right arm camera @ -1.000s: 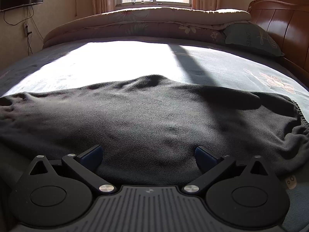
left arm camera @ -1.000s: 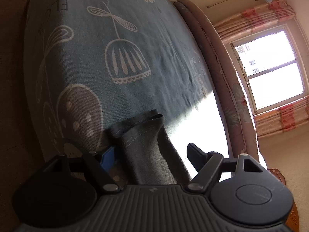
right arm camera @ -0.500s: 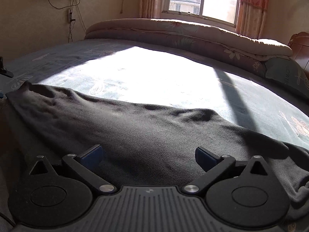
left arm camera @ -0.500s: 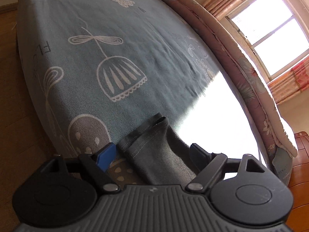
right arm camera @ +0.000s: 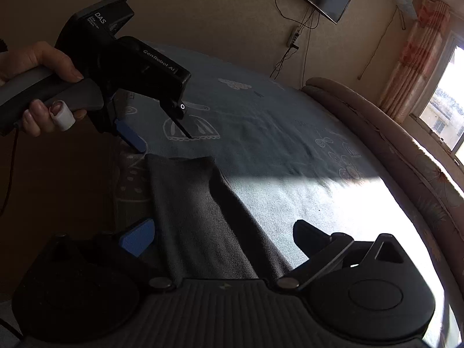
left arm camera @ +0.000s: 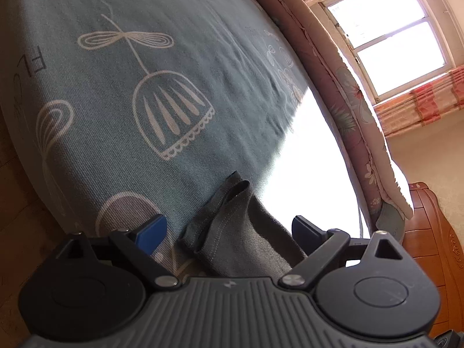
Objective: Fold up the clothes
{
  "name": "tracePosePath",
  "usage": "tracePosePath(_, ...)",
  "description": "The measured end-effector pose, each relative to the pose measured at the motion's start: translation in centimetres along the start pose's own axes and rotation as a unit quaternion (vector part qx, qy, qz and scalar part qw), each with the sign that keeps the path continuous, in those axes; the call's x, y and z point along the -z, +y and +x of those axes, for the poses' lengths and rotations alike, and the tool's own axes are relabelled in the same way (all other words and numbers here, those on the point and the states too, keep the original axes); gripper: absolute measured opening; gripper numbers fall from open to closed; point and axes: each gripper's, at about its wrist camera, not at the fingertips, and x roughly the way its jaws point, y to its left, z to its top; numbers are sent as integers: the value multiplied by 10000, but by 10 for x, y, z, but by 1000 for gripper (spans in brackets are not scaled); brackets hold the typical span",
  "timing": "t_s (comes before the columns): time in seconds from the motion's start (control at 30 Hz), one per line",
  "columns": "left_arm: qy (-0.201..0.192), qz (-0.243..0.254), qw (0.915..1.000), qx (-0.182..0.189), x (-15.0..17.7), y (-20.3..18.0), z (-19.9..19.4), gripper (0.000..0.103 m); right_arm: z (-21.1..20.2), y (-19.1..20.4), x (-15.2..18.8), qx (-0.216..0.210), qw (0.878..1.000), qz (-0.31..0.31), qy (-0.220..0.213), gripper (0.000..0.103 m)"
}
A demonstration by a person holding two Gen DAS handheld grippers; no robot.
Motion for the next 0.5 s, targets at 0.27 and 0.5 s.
tracePosePath(0.27,361,-217,9986,326,-3,6,6,93,44,31,-23,-144,9990,-427,-10,103)
tracePosePath(0.5,299,-528,9945,854,-1,15,7,93,81,50,-34,280,9965,-769,141,103)
